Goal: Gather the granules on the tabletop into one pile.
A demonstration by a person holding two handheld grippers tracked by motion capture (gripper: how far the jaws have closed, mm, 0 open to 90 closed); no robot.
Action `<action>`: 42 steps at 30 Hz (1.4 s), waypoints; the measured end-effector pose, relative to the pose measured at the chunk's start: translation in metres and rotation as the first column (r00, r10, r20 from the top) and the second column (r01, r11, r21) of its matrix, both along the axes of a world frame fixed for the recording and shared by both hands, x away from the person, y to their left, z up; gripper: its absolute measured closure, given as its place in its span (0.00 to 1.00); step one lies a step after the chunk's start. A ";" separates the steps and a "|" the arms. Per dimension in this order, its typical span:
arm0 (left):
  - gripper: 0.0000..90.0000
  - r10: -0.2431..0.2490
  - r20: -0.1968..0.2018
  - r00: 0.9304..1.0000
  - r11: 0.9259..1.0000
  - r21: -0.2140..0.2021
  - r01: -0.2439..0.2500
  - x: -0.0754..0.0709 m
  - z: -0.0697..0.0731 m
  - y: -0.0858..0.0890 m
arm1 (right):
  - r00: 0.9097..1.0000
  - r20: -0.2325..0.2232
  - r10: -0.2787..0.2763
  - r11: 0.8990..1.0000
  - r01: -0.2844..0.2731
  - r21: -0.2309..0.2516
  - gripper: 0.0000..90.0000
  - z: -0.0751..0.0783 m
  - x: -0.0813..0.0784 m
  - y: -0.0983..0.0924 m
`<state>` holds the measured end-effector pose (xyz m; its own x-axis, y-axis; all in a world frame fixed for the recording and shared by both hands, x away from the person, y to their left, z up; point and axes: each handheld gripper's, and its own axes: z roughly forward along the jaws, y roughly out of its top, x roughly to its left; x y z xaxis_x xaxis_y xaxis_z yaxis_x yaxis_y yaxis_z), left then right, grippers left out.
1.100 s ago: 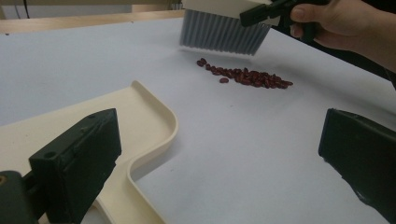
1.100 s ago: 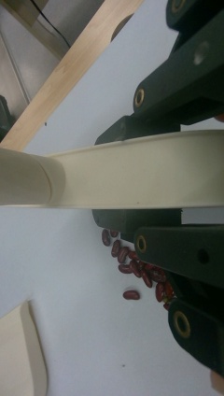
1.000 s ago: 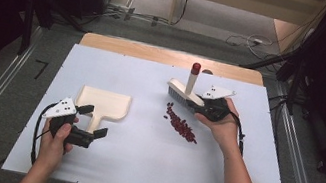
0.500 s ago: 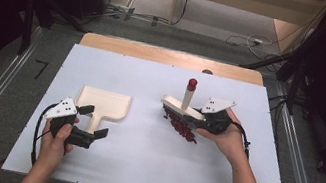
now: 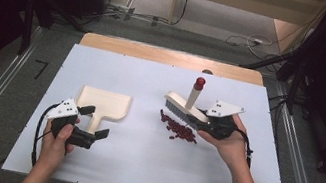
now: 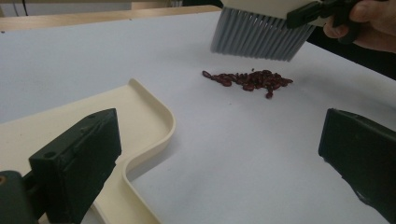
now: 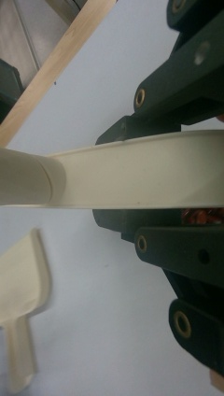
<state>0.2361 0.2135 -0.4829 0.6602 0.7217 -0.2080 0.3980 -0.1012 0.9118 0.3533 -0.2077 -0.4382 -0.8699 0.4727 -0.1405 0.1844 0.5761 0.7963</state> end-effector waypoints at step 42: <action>0.00 0.015 -0.021 1.000 1.000 0.018 -0.015 -0.009 -0.003 -0.002 | 0.905 -0.371 -0.206 0.927 0.302 0.223 0.73 -0.011 -0.031 -0.007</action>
<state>0.2266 0.2115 -0.4862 0.6448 0.7353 -0.2087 0.4189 -0.1115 0.9012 0.3226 -0.2151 -0.4489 -0.6867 0.6612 0.3021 0.5785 0.2454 0.7779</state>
